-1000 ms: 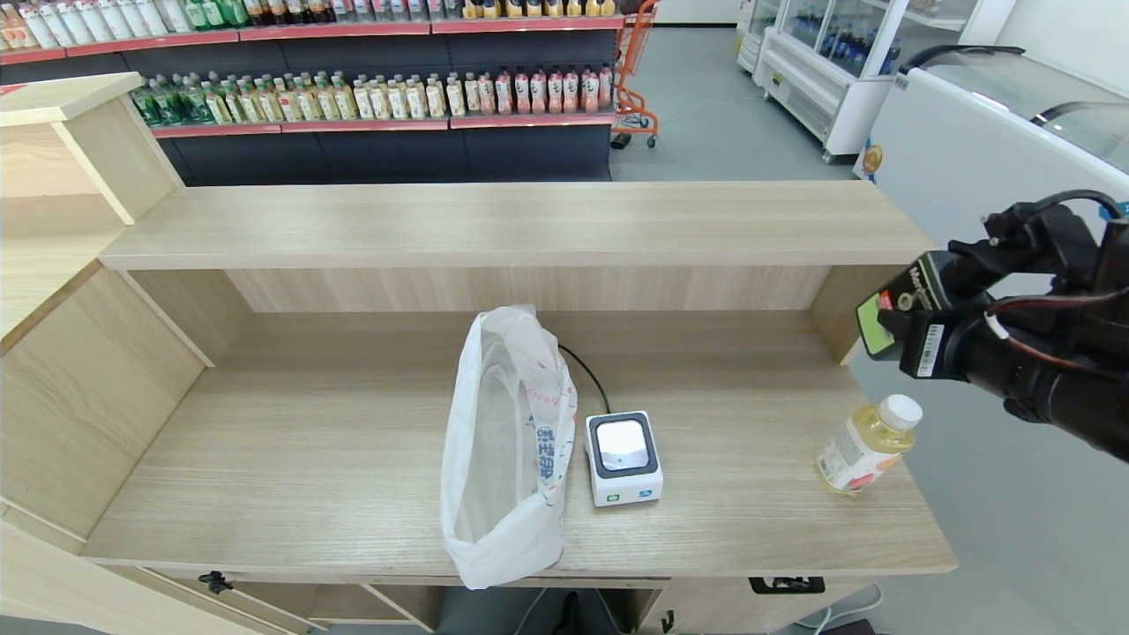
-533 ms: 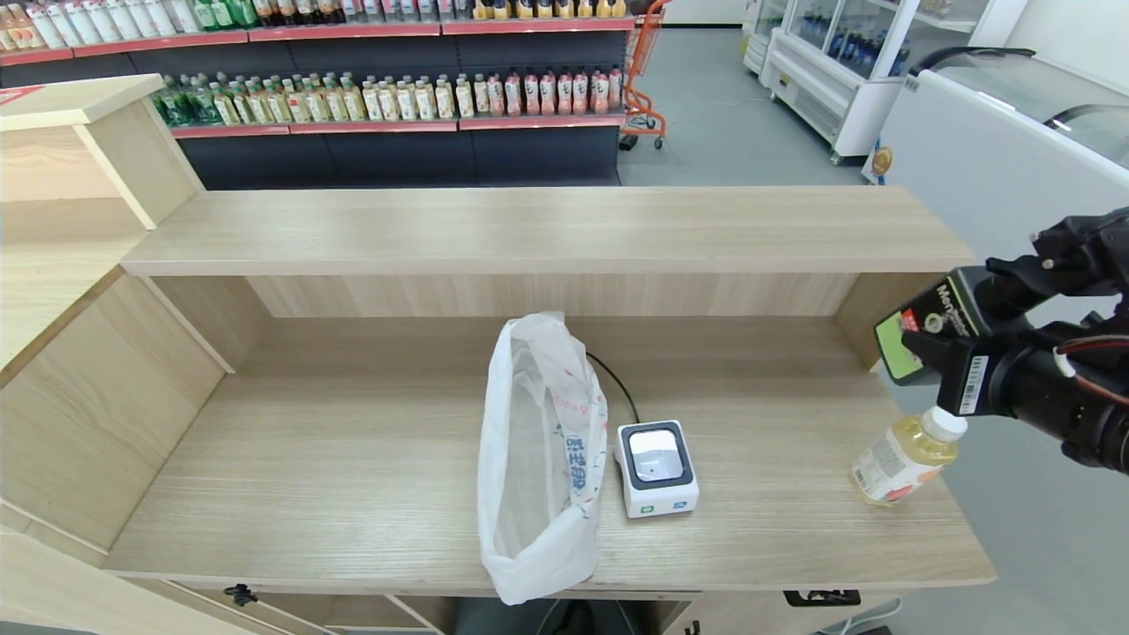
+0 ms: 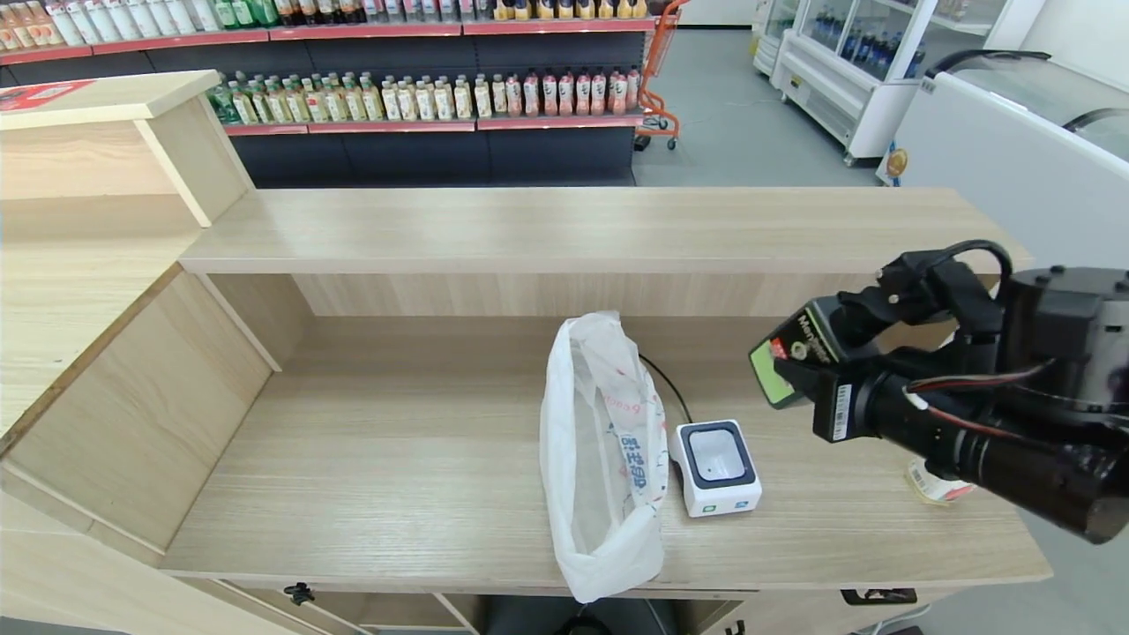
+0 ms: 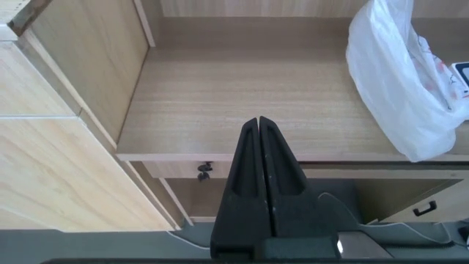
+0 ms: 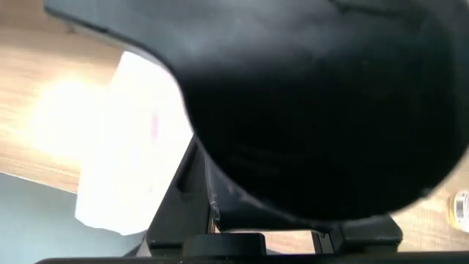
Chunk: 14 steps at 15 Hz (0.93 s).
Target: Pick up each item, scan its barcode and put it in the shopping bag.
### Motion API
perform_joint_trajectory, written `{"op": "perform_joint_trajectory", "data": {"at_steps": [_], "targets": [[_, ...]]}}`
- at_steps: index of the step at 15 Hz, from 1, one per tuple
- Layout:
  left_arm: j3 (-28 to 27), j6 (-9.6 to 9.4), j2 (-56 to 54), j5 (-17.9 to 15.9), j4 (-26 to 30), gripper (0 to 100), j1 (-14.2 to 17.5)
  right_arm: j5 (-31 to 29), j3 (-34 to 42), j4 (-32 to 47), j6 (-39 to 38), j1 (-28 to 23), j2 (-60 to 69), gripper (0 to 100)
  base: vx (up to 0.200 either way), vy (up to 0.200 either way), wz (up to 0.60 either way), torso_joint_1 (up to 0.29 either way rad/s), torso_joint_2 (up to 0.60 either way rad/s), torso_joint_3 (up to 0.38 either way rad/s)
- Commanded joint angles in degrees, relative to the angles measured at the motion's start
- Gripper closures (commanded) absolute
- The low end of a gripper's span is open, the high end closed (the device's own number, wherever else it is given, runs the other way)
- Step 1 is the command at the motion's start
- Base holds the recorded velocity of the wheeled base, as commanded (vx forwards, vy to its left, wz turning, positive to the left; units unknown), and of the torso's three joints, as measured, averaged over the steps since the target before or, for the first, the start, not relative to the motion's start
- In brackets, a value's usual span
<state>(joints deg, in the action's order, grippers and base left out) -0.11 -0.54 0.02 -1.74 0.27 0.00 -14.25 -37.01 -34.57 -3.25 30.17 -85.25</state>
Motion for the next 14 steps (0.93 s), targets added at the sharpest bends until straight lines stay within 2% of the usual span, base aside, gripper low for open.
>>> {"op": "perform_joint_trajectory", "data": {"at_steps": [1, 5, 11, 14], "targets": [[0.0, 0.01, 0.1, 0.0, 0.0, 100, 0.0, 1.9, 0.4, -0.8, -2.1, 0.4, -7.8, 100, 0.0, 0.0, 0.0, 0.0, 0.0, 0.0], [0.0, 0.01, 0.1, 0.0, 0.0, 100, 0.0, 3.8, 0.3, -2.7, -4.8, 2.1, -15.1, 100, 0.0, 0.0, 0.0, 0.0, 0.0, 0.0], [0.0, 0.01, 0.1, 0.0, 0.0, 100, 0.0, 5.4, -0.2, -18.3, -4.0, 4.5, -29.8, 100, 0.0, 0.0, 0.0, 0.0, 0.0, 0.0], [0.0, 0.01, 0.1, 0.0, 0.0, 100, 0.0, 7.3, -1.6, -22.8, -2.2, 4.5, -35.8, 100, 0.0, 0.0, 0.0, 0.0, 0.0, 0.0]]}}
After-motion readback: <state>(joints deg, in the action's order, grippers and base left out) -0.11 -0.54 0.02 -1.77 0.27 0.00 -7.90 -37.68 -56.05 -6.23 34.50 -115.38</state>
